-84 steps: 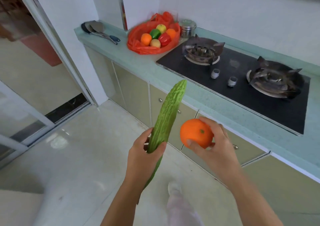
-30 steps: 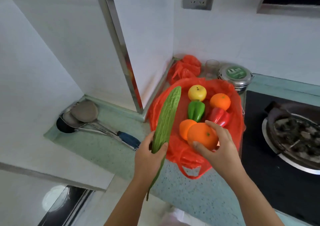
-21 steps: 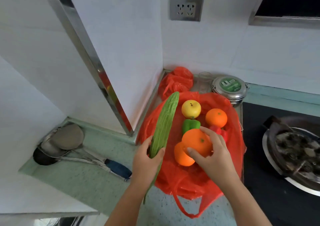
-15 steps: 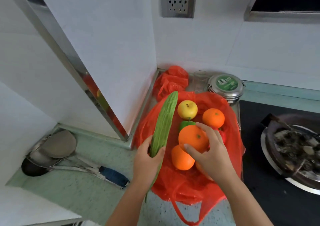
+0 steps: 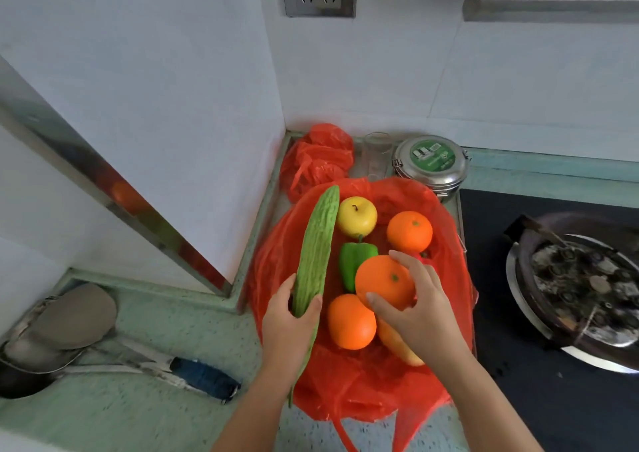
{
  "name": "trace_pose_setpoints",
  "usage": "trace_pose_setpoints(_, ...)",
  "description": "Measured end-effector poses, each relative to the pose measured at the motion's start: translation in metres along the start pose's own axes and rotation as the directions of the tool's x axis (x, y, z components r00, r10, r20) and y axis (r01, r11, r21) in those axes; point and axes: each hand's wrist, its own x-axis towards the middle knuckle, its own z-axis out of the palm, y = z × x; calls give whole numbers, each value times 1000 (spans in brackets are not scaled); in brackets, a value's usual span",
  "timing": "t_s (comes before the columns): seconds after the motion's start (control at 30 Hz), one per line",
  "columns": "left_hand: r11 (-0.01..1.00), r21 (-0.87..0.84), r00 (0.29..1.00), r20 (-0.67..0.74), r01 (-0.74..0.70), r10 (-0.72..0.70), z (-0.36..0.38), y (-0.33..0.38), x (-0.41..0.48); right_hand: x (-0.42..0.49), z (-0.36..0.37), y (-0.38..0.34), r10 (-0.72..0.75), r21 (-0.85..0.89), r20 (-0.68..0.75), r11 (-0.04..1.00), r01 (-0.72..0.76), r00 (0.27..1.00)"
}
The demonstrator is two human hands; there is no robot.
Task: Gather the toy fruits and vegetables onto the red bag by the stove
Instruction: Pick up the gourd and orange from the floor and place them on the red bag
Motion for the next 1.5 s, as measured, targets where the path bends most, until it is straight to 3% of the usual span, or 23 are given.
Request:
trace_pose_setpoints(0.7, 988, 147, 999, -4, -52, 53, 21, -14, 18, -1, -2, 25, 69, -62, -16, 996, -70, 997)
trace_pose_setpoints(0.97, 944, 255, 977, 20, -210, 212, 19, -20, 16, -4, -4, 36, 75, -69, -45, 995, -78, 996)
trace_pose_setpoints(1.2, 885, 291, 926, 15, -364, 376, 15, -20, 20, 4, -11, 38, -3, -102, -120, 995, -10, 993)
trace_pose_setpoints(1.5, 873, 289, 914, 16, -393, 406, 19, -17, 30, 44, -9, 32, -96, -137, -110, 987, 81, 989)
